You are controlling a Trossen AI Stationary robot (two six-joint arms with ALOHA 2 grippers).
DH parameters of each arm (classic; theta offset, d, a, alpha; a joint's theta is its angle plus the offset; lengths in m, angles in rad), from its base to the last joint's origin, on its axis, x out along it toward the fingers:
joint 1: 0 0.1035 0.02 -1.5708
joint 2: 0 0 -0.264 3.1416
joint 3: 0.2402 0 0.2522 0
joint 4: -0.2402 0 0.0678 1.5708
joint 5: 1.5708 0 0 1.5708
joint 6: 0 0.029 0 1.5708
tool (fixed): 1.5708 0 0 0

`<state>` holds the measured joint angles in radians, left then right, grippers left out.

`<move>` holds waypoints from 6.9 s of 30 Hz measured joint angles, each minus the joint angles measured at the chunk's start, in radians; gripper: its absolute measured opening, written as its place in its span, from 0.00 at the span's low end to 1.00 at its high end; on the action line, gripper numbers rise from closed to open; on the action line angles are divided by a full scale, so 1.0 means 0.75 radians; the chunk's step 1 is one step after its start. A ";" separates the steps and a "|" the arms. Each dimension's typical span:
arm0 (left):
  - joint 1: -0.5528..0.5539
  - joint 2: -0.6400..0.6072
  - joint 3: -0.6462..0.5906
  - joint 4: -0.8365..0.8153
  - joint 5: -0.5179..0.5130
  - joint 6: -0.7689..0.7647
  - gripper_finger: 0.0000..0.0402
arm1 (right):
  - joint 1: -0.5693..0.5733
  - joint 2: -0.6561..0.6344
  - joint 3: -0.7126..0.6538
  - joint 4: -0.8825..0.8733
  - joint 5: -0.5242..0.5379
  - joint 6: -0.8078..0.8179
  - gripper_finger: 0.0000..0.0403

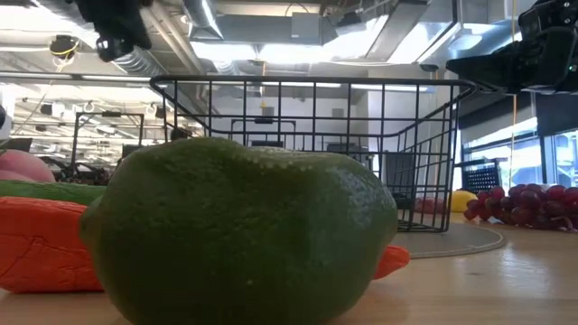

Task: Build produce basket
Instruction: Put the yellow starfruit into the black wire basket

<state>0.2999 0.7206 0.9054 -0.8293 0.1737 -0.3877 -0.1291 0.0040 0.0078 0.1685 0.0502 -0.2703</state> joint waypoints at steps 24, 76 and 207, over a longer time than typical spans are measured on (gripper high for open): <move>-0.327 0.253 0.184 -0.372 0.040 -0.669 0.00 | 0.000 0.000 0.001 0.020 -0.002 0.105 0.00; -0.526 0.289 0.183 -0.379 -0.237 -0.735 0.22 | 0.000 1.059 1.208 -1.140 -0.130 0.558 0.00; -1.387 1.160 0.632 -0.352 -0.371 -2.011 0.00 | 0.000 1.058 1.208 -1.089 -0.455 0.178 0.00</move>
<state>-0.7405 1.5906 1.3795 -1.0937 -0.1047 -1.8960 -0.1291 0.7979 0.9138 -0.6480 -0.2908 -0.1369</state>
